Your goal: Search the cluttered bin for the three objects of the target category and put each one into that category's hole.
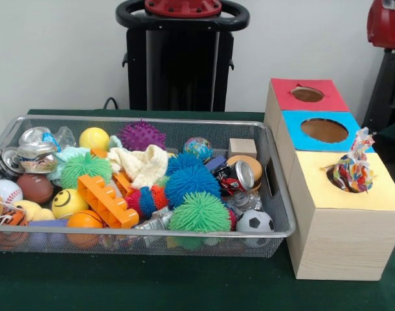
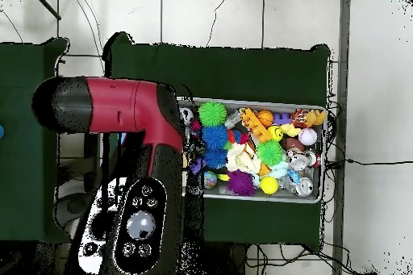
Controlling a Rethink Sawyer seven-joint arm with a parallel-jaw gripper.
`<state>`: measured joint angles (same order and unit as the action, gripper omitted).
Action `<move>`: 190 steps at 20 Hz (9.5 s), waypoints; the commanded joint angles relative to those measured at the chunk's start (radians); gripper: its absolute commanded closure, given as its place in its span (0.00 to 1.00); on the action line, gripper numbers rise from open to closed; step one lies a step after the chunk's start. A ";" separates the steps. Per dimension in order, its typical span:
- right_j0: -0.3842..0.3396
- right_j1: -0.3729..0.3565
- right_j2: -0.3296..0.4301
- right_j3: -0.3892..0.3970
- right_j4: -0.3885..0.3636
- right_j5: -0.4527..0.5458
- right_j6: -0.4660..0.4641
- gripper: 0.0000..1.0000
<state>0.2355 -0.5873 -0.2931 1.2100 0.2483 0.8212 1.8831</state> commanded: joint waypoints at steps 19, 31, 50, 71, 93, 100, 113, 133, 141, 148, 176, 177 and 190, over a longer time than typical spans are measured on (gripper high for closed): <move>-0.060 0.116 0.098 0.102 -0.006 -0.102 0.138 1.00; -0.064 0.177 0.139 0.121 0.019 -0.223 0.158 1.00; -0.022 0.210 0.069 0.065 0.001 -0.088 0.192 1.00; -0.053 0.204 0.100 0.075 -0.004 -0.007 0.142 1.00; -0.131 0.399 0.287 0.106 0.038 -0.382 0.147 1.00; -0.128 0.393 0.283 0.106 0.037 -0.368 0.151 1.00; -0.103 0.033 0.191 0.182 0.008 -0.035 0.109 1.00; -0.111 0.067 0.195 0.156 -0.032 -0.097 0.118 1.00; -0.094 0.041 0.138 0.162 -0.072 0.058 0.123 1.00; -0.100 0.032 0.148 0.175 -0.066 0.068 0.119 1.00; -0.116 0.075 0.215 0.307 -0.024 -0.028 0.118 1.00; -0.117 0.073 0.219 0.308 -0.022 -0.023 0.117 1.00; -0.184 -0.052 0.365 0.365 0.086 -0.248 0.107 1.00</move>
<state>0.0983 -0.5925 -0.0619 1.4922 0.2712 0.6797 1.8833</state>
